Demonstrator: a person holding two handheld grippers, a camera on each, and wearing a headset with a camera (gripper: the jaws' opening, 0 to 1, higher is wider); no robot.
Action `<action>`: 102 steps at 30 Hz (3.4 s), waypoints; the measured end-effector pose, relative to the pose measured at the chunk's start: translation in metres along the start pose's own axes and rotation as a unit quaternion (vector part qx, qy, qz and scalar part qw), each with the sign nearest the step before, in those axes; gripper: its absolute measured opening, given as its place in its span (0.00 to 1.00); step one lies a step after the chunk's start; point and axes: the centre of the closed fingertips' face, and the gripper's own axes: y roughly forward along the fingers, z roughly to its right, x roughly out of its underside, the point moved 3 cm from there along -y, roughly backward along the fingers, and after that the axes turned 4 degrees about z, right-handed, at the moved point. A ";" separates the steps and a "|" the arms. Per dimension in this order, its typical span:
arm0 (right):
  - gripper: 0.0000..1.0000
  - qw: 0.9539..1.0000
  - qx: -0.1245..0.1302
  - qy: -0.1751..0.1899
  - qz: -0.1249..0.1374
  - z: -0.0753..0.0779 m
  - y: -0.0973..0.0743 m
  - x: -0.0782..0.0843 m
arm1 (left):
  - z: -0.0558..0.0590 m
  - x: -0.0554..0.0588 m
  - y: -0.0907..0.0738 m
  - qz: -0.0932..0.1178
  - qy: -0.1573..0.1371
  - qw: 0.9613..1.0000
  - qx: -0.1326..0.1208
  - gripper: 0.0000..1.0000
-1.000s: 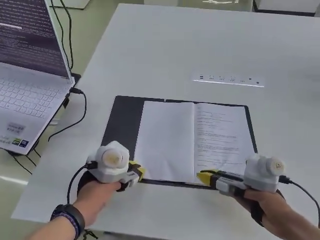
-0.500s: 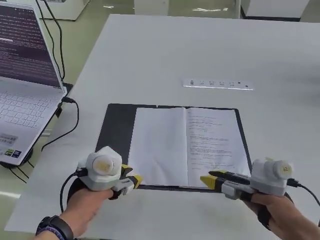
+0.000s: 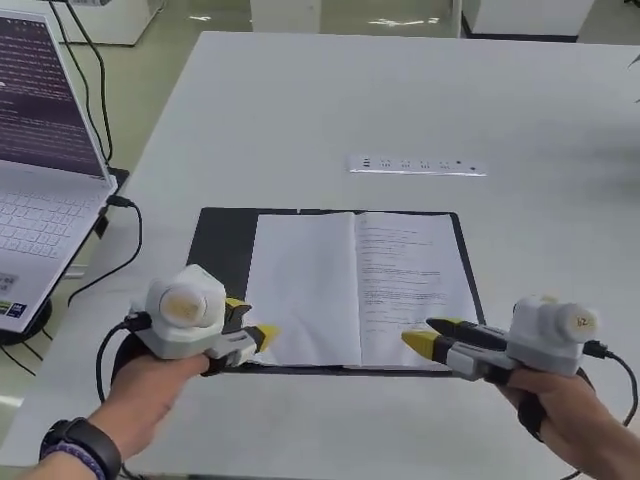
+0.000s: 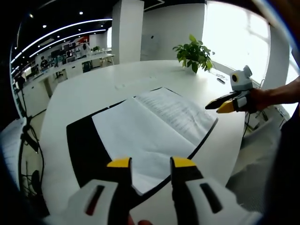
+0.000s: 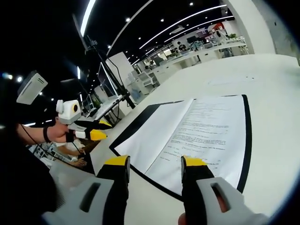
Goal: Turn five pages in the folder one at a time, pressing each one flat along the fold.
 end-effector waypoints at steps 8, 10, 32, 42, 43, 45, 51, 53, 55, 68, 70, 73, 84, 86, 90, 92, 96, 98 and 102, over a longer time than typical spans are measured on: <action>0.51 0.999 0.029 -0.014 0.034 0.006 -0.023 -0.024 | -0.004 -0.018 -0.013 0.013 0.019 1.000 -0.006 0.37; 0.53 0.999 0.034 -0.020 0.037 0.008 -0.027 -0.027 | -0.005 -0.023 -0.015 0.019 0.017 1.000 -0.005 0.39; 0.67 0.995 0.076 -0.049 0.032 0.020 -0.080 -0.024 | -0.011 -0.020 -0.052 0.050 -0.028 0.998 -0.018 0.63; 0.74 0.995 0.083 -0.044 0.021 0.015 -0.088 -0.013 | -0.002 -0.013 -0.053 0.044 -0.042 0.998 -0.023 0.68; 0.74 0.995 0.085 -0.045 0.021 0.015 -0.089 -0.013 | 0.000 -0.014 -0.052 0.044 -0.042 0.998 -0.022 0.68; 0.74 0.995 0.086 -0.042 0.025 0.014 -0.091 -0.014 | 0.004 -0.017 -0.048 0.044 -0.042 0.998 -0.020 0.68; 0.76 0.995 0.093 -0.039 0.029 0.016 -0.094 -0.014 | 0.014 -0.025 -0.038 0.041 -0.033 0.999 -0.007 0.68; 0.76 0.995 0.093 -0.035 0.031 0.016 -0.096 -0.013 | 0.018 -0.027 -0.035 0.040 -0.031 0.999 -0.003 0.68; 0.77 0.995 0.093 -0.033 0.032 0.016 -0.097 -0.013 | 0.021 -0.029 -0.030 0.038 -0.028 0.999 0.002 0.67; 0.81 0.993 0.106 -0.037 0.022 0.015 -0.103 0.001 | 0.060 -0.052 0.011 0.029 0.004 0.998 0.050 0.66; 0.81 0.993 0.106 -0.039 0.022 0.014 -0.104 0.001 | 0.068 -0.057 0.018 0.028 0.011 0.998 0.059 0.66; 0.81 0.993 0.106 -0.038 0.025 0.012 -0.106 0.001 | 0.074 -0.062 0.029 0.026 0.017 0.997 0.070 0.66; 0.81 0.993 0.111 -0.030 0.035 0.017 -0.113 0.002 | 0.111 -0.081 0.073 0.020 0.044 0.992 0.113 0.66; 0.81 0.993 0.111 -0.028 0.036 0.017 -0.114 0.002 | 0.117 -0.084 0.083 0.018 0.053 0.991 0.122 0.66; 0.81 0.993 0.109 -0.027 0.035 0.017 -0.115 0.003 | 0.131 -0.090 0.100 0.011 0.071 0.987 0.141 0.65; 0.81 0.993 0.107 -0.025 0.034 0.017 -0.114 0.005 | 0.140 -0.093 0.111 0.007 0.080 0.985 0.151 0.65; 0.81 0.994 0.104 -0.027 0.027 0.016 -0.113 0.008 | 0.155 -0.100 0.131 0.002 0.093 0.981 0.170 0.65; 0.81 0.994 0.103 -0.026 0.027 0.016 -0.113 0.008 | 0.162 -0.100 0.141 -0.001 0.098 0.979 0.178 0.65; 0.80 0.994 0.102 -0.023 0.027 0.017 -0.113 0.009 | 0.170 -0.096 0.160 -0.014 0.106 0.978 0.180 0.65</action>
